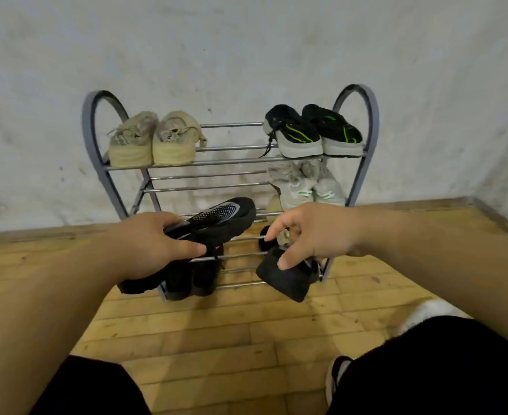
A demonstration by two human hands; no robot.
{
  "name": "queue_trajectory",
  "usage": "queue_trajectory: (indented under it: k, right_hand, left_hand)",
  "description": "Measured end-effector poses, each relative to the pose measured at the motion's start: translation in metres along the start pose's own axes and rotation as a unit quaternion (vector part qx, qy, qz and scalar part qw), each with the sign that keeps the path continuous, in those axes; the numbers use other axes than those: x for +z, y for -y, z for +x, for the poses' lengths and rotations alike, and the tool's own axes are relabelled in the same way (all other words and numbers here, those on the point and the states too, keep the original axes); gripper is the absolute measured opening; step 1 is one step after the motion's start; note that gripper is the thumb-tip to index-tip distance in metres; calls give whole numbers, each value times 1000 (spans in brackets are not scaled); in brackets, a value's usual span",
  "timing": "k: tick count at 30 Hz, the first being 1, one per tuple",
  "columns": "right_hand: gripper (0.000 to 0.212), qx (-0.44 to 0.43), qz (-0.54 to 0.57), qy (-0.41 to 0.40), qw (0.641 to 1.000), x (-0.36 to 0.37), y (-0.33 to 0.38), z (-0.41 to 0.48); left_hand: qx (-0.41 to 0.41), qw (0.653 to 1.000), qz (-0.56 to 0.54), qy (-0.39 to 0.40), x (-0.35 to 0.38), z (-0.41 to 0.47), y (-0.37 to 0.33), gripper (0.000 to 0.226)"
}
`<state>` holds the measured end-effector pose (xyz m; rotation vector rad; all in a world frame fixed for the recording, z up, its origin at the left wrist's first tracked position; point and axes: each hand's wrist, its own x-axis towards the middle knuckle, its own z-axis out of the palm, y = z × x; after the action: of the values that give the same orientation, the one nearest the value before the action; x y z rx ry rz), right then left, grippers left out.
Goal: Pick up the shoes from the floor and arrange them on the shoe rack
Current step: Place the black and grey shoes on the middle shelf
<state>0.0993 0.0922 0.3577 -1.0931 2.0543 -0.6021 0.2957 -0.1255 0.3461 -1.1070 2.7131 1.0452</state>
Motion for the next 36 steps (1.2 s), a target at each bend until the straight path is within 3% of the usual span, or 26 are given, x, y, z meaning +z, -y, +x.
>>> queue_trajectory:
  k: [4,9,16,28,36]
  right_hand:
    - [48,-102,-167,-24,980,25,30,12]
    - [45,-168,-320,-45,931,49,29,32]
    - [36,-171,-339,-68,923,51,29,85]
    - [29,-217,-407,14,887,91,46,112]
    - [26,-194,-436,-34,878,92,74,163]
  left_hand:
    - [-4,999,-29,-33,-21,-12,39,39]
    - [-27,999,-23,-37,-33,-9,70,33]
    - [-36,998,-38,-43,-39,17,84,35]
    - [-79,995,-60,6,-70,19,142,32]
    - [-94,992,-82,-4,-77,22,153,32]
